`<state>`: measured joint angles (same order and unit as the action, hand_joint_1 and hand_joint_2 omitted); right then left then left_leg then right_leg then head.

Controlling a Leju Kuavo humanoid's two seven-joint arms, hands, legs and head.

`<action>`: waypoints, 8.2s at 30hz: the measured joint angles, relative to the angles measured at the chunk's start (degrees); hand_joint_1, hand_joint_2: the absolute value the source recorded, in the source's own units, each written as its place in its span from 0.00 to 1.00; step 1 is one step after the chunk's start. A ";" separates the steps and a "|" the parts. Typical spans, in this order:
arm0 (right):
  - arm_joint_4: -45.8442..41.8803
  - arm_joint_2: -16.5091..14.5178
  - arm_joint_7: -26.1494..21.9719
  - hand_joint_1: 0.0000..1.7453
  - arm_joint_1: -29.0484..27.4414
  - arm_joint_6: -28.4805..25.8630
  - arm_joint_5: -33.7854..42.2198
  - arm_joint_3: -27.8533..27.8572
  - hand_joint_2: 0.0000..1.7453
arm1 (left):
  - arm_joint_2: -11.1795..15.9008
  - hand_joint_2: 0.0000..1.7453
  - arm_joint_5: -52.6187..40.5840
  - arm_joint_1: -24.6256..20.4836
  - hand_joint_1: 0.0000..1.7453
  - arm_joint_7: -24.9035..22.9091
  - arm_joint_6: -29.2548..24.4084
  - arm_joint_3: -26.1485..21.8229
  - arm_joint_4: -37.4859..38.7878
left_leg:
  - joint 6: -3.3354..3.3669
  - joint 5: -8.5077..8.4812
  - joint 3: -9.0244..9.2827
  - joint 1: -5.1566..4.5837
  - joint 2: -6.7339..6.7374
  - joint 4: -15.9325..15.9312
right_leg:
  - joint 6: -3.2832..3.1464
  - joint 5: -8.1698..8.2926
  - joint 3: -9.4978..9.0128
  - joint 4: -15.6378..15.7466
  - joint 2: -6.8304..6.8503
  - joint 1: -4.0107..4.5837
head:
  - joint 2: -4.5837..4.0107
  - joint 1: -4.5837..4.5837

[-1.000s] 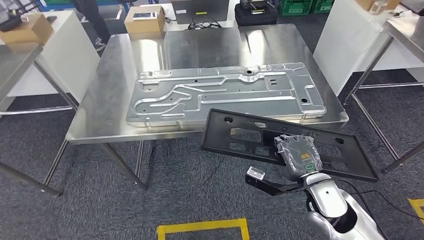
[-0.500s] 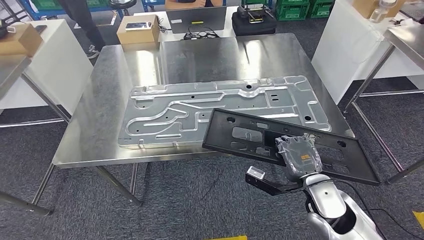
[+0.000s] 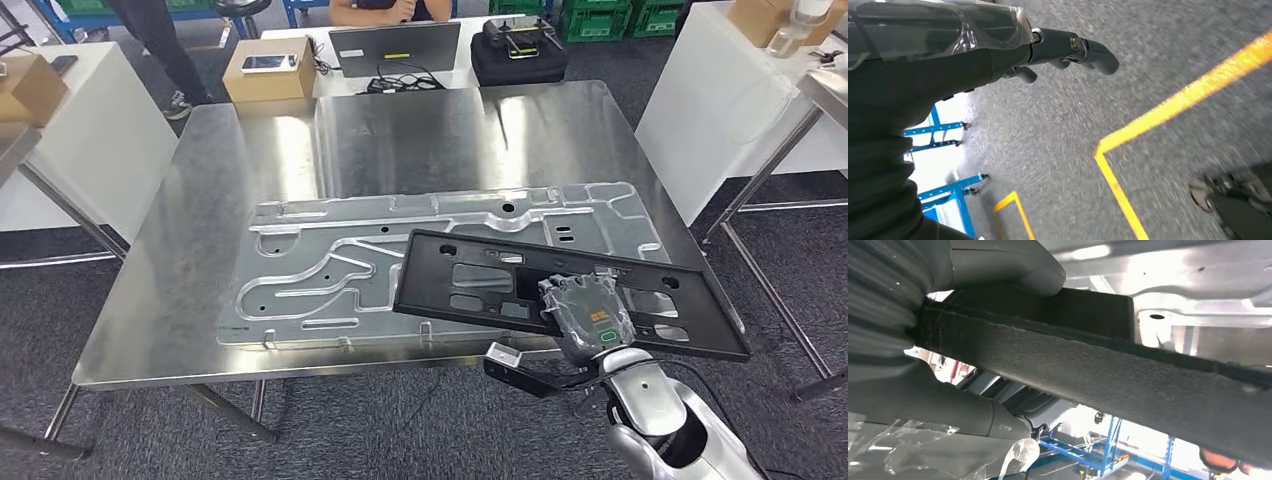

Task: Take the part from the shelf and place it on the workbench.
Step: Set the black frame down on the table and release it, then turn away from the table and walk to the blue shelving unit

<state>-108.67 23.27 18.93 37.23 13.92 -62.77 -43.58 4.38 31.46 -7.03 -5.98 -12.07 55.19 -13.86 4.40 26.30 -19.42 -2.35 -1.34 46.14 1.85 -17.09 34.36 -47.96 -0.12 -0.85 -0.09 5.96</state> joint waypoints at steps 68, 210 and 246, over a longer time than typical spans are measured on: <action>8.15 -4.65 -6.34 0.00 7.90 3.04 -1.39 -17.88 0.00 | 0.07 0.00 -1.45 -0.25 0.00 2.37 1.04 1.15 0.02 | -3.38 2.91 -11.40 3.38 0.61 12.34 | -0.18 -1.29 -3.40 0.76 -0.24 -0.82 | 0.00 0.19; 95.14 -23.39 -2.40 0.00 -31.77 -37.59 62.64 41.10 0.00 | -1.21 0.00 6.76 0.48 0.00 1.52 -3.67 -0.19 -0.59 | -0.13 -2.38 -3.58 1.65 4.53 0.13 | 1.79 -11.56 1.39 -17.59 -0.27 -0.45 | 0.00 0.16; 96.21 -24.05 -1.69 0.00 -31.38 -37.93 63.64 41.96 0.00 | -0.89 0.00 7.94 0.27 0.00 2.19 -4.47 0.04 -0.76 | -1.68 -1.93 -4.23 1.35 7.11 1.37 | 0.43 -6.50 -6.78 -1.80 3.31 -0.03 | -0.01 0.25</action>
<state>-12.46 -0.78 17.24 5.85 -24.01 0.87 -1.62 3.49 39.40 -6.76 -3.79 -16.54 55.23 -14.62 2.72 24.36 -23.65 -1.00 5.76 47.51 2.28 -23.59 27.58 -49.76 3.19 -0.88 -0.09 6.21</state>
